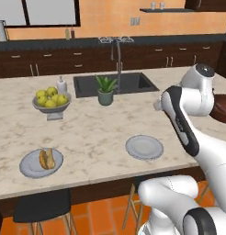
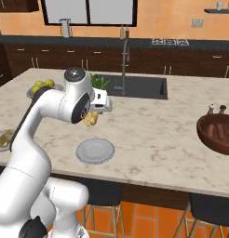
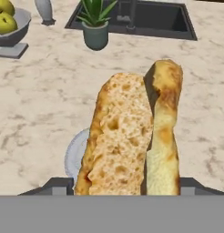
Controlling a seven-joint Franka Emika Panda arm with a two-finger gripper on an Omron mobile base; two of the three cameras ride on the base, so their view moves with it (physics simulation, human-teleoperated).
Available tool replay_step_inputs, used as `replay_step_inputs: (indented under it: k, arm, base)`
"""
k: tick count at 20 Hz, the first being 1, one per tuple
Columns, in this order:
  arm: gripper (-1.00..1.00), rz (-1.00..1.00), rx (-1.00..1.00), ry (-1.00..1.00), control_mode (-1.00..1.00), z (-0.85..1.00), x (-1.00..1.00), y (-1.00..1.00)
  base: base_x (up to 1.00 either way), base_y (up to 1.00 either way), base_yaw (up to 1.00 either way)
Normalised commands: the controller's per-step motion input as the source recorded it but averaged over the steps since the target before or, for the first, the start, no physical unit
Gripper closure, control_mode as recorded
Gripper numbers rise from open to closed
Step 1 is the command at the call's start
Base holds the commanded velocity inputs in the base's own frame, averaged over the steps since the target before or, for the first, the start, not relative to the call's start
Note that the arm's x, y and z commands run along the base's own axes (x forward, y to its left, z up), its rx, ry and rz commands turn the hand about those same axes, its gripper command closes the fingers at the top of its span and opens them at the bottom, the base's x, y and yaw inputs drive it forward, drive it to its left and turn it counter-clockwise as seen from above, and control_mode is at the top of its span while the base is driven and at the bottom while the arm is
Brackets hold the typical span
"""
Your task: Place one bun and one sausage from the bowl on each plate.
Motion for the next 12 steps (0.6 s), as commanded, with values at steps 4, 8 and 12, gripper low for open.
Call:
replay_step_inputs:
  k: [4,8,12]
  arm:
    - [1.0,0.0,0.0,-0.01,-1.0,0.0,0.0,0.0]
    - [1.0,-0.11,0.1,0.34,-1.0,-0.66,0.06,-0.16]
    - [1.0,-0.03,0.1,0.24,-1.0,-0.98,0.88,0.0]
  base:
    - [0.31,0.23,-0.06]
    - [0.0,0.0,0.0]
    - [0.0,0.0,0.0]
